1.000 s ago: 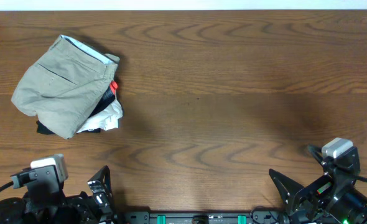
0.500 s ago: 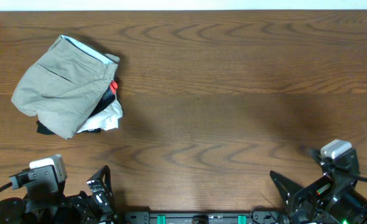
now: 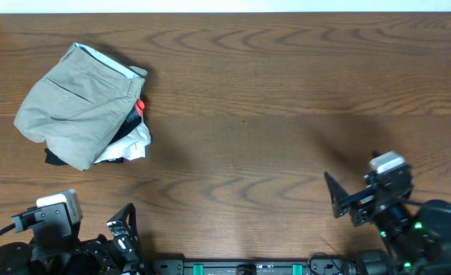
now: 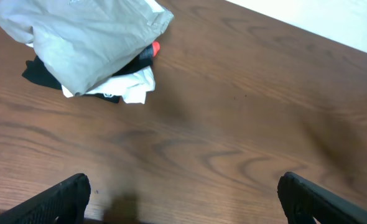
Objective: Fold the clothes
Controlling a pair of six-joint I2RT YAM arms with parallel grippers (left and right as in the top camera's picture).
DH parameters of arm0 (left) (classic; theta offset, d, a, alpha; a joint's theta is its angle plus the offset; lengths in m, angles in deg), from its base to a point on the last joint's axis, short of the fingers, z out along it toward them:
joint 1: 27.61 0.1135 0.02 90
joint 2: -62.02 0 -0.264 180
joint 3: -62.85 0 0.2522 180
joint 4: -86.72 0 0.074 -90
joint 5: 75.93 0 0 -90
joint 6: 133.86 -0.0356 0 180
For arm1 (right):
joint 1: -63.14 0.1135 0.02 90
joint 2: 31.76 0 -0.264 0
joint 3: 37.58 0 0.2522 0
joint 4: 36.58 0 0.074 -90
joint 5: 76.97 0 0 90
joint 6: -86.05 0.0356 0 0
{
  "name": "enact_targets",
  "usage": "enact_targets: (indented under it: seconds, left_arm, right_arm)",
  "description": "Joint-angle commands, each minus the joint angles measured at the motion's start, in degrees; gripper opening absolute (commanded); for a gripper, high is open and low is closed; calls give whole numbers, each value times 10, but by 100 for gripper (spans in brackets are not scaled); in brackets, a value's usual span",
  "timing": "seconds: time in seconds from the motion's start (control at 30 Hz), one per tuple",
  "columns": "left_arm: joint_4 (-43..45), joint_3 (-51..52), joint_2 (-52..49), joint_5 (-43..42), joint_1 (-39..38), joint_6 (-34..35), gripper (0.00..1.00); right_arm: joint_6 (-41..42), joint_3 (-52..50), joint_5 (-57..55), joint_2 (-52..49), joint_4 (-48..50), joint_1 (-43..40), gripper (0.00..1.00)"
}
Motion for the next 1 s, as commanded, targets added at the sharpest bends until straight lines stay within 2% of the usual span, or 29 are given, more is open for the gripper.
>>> enact_targets:
  seconds: [0.0, 0.27, 0.53, 0.97]
  left_arm:
    - [-1, -1, 2, -7, -2, 7, 98]
    - [-1, -1, 2, -7, -2, 7, 98]
    - [-1, -1, 2, -7, -2, 7, 98]
    - [-1, -1, 2, -7, -2, 7, 98]
  right_arm:
    - [-12, -86, 14, 51, 8, -10, 99]
    - [-12, -239, 31, 200, 51, -12, 99]
    - [-12, -323, 39, 197, 61, -12, 99]
    - [-12, -322, 30, 196, 61, -12, 99]
